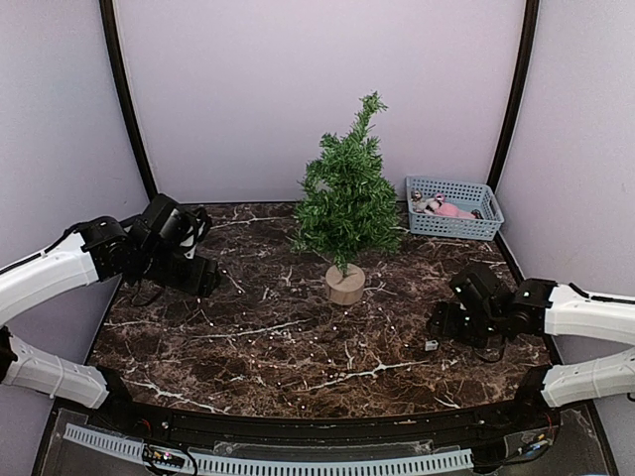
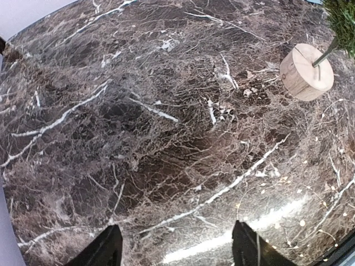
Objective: Decorate the small christmas tree
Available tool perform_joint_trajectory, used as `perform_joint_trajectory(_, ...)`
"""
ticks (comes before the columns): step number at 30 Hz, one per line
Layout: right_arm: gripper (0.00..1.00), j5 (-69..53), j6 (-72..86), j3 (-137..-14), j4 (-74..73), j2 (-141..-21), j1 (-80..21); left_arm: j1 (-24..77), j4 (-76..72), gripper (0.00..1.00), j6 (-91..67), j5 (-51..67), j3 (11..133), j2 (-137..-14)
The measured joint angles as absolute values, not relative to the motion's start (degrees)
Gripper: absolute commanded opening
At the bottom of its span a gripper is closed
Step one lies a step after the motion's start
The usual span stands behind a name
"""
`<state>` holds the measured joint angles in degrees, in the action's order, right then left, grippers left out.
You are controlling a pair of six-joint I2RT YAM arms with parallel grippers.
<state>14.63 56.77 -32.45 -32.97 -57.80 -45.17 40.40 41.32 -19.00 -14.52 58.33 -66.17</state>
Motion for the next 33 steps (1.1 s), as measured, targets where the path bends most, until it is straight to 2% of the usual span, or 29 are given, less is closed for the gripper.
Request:
perform_joint_trajectory(4, 0.67, 12.84, 58.28, -28.4, -30.89, -57.74, -43.68, 40.38, 44.77, 0.95, -18.55, -11.38, 61.32, -64.47)
perform_joint_trajectory(8, 0.6, 11.77, 58.87, -27.7, -28.21, -60.38, -43.33, 40.38, 47.07, 0.99, -16.97, -3.46, 66.02, -61.84)
perform_joint_trajectory(15, 0.56, 9.91, 57.06, -27.73, -24.93, -64.42, -43.33, 40.38, 50.46, 0.99, -14.11, 11.18, 68.25, -60.25)
perform_joint_trajectory(21, 0.51, 9.21, 55.9, -27.75, -22.98, -67.64, -43.33, 40.38, 48.69, 0.99, -13.04, 17.82, 68.2, -58.76)
perform_joint_trajectory(26, 0.41, 9.47, 55.09, -29.28, -21.96, -71.09, -43.64, 40.38, 42.63, 0.99, -12.64, 21.17, 68.18, -55.68)
perform_joint_trajectory(33, 0.2, 11.94, 55.29, -30.79, -22.13, -73.6, -45.17, 40.38, 37.12, 0.99, -12.38, 22.0, 66.19, -56.25)
